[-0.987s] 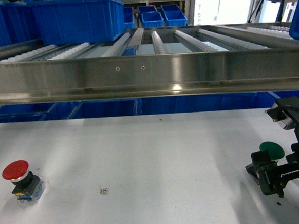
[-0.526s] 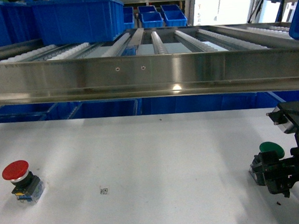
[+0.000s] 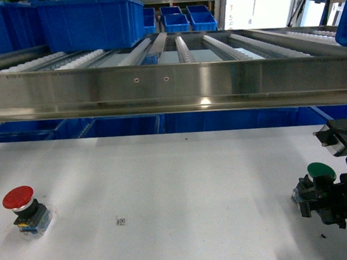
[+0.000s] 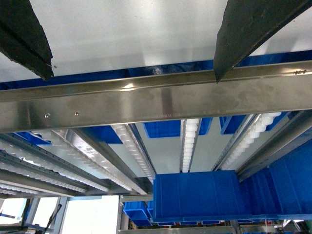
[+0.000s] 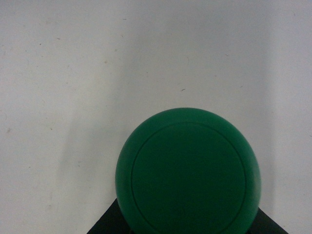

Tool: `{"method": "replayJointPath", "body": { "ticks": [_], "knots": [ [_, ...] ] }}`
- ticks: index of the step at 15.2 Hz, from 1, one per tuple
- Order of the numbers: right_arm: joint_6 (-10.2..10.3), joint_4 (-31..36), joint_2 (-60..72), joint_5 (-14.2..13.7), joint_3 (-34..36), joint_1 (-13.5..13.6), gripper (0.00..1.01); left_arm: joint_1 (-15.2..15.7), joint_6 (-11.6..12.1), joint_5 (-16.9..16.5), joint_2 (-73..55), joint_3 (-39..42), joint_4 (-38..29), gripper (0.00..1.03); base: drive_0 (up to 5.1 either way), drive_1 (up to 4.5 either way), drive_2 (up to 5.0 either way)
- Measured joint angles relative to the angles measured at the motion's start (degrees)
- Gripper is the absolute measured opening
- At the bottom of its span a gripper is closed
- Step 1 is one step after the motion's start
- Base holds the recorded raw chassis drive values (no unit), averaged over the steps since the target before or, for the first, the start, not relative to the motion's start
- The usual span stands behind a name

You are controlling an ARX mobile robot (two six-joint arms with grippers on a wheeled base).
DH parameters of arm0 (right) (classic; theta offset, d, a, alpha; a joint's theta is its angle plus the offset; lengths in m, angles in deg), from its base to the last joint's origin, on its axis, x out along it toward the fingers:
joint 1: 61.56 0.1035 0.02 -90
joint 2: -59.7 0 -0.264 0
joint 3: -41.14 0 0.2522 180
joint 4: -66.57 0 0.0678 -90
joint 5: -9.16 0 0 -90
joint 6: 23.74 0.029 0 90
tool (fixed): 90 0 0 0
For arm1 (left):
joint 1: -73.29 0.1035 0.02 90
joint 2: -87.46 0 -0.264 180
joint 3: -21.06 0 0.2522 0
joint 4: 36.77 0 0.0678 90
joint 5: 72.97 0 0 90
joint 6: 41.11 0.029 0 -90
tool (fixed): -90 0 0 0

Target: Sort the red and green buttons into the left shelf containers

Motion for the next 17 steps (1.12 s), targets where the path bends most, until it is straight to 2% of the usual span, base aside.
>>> {"method": "replayJointPath", "body": {
  "ticks": [2, 5, 10, 11, 12, 13, 15, 17],
  "knots": [
    [-0.1, 1.8, -1.0, -0.8, 1.6, 0.0, 0.27, 0.0, 0.0, 0.0, 0.0, 0.0, 0.0, 0.98, 0.0, 0.00, 0.0],
    [-1.8, 6.2, -6.1, -1.4, 6.0, -1.2, 0.26, 0.0, 0.0, 0.0, 0.0, 0.0, 0.0, 0.98, 0.0, 0.00, 0.0],
    [-2.0, 7.4, -22.9, 0.5, 15.6, -2.9, 0.26, 0.0, 0.0, 0.0, 0.0, 0.0, 0.0, 0.98, 0.0, 0.00, 0.0],
    [-2.1, 6.2, -30.4, 1.8, 19.9, -3.0, 0.26, 0.0, 0.0, 0.0, 0.0, 0.0, 0.0, 0.98, 0.0, 0.00, 0.0],
    [-3.6, -3.0, -49.6, 4.3, 30.7, -5.3, 0.26, 0.0, 0.0, 0.0, 0.0, 0.0, 0.0, 0.98, 0.0, 0.00, 0.0],
    [-5.2, -11.3, -62.2, 6.2, 36.4, -6.3, 0.26, 0.0, 0.0, 0.0, 0.0, 0.0, 0.0, 0.98, 0.0, 0.00, 0.0],
    [-6.2, -20.0, -73.9, 5.7, 39.0, -8.6, 0.26, -0.1, 0.0, 0.0, 0.0, 0.0, 0.0, 0.98, 0.0, 0.00, 0.0],
    [-6.4, -19.9, -75.9, 5.7, 39.1, -8.6, 0.26, 0.0, 0.0, 0.1, 0.0, 0.0, 0.0, 0.98, 0.0, 0.00, 0.0]
  ]
}}
